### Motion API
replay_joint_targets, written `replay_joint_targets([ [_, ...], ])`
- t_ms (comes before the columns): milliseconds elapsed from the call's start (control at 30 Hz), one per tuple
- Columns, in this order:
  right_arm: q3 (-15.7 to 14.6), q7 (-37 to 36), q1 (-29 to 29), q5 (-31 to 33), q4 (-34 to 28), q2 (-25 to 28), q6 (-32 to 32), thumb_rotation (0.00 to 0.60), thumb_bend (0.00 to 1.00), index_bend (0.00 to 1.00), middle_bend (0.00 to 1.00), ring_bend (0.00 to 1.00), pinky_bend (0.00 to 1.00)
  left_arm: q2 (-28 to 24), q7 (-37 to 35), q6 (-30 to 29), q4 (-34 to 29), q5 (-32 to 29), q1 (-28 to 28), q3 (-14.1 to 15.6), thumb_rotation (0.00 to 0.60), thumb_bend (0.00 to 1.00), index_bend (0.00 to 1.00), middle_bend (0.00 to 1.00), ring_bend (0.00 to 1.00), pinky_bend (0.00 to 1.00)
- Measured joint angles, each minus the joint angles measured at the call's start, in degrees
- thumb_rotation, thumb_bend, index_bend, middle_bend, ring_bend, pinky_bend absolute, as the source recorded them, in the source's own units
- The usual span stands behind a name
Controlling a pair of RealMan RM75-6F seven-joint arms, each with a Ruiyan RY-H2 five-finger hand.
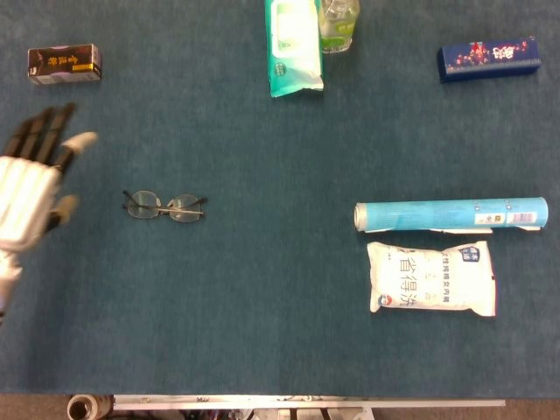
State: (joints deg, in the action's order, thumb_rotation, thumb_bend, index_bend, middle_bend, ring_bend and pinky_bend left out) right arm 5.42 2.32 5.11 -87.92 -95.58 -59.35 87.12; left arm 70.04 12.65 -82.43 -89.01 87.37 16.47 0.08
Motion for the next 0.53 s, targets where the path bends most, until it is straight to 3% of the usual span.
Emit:
replay_joint_targets([
  [267, 0.1, 1.7, 0.6, 1.2, 1.0, -1.2, -1.4, 0.600, 0.32, 0.39, 0.37, 0.22, 0.37, -1.5, 0.5, -3.9, 0.5, -1.1, -4.5, 0.9, 0.600, 0.20, 0.20, 0.00, 0.00, 0.12],
  [533, 0.1, 3.3, 1.3, 3.1, 2.2, -2.6, -3.5, 0.600, 0.32, 0.39, 0.37, 0.22, 0.37, 0.9, -1.9, -8.1, 6.6, -1.0, -7.6, 0.3, 0.600, 0.20, 0.20, 0.00, 0.00, 0.12],
])
